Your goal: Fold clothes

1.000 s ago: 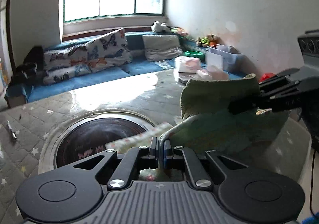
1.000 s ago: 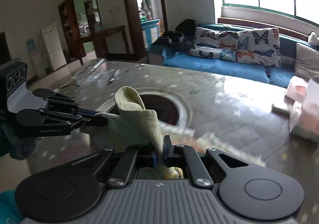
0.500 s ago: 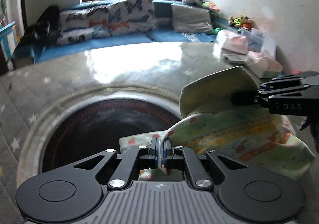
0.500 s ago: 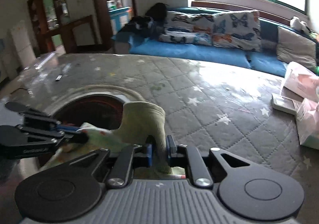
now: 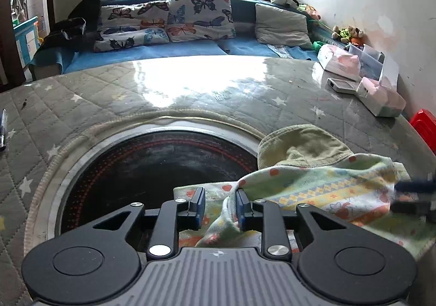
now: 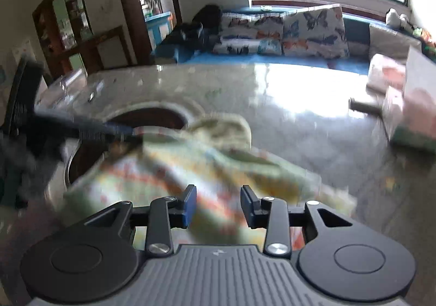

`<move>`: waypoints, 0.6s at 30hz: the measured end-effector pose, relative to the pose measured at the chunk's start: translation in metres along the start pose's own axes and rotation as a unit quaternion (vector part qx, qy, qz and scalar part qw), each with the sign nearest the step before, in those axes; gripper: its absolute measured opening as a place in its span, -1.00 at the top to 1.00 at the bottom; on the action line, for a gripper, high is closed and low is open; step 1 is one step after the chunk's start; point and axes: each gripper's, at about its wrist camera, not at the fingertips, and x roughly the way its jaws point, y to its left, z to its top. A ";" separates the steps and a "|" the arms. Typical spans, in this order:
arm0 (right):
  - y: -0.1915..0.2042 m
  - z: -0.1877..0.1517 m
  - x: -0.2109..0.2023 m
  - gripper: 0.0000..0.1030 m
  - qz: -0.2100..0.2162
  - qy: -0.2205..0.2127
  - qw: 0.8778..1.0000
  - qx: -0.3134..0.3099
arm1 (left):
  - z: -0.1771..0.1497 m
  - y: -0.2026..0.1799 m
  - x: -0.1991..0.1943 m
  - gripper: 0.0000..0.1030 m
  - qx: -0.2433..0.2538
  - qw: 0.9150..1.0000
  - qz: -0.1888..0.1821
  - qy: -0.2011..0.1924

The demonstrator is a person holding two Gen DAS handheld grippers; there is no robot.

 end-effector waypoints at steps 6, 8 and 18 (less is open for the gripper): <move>-0.043 -0.002 0.016 0.42 -0.030 -0.007 0.997 0.064 | 0.000 -0.001 -0.001 0.44 0.003 1.000 0.009 0.000; -0.051 0.003 0.014 0.44 -0.042 -0.018 0.995 0.085 | 0.000 -0.001 -0.002 0.43 0.003 1.000 0.011 -0.001; -0.028 0.024 0.035 0.42 -0.020 -0.019 0.999 0.041 | 0.016 -0.003 -0.015 0.43 -0.013 0.999 0.023 -0.034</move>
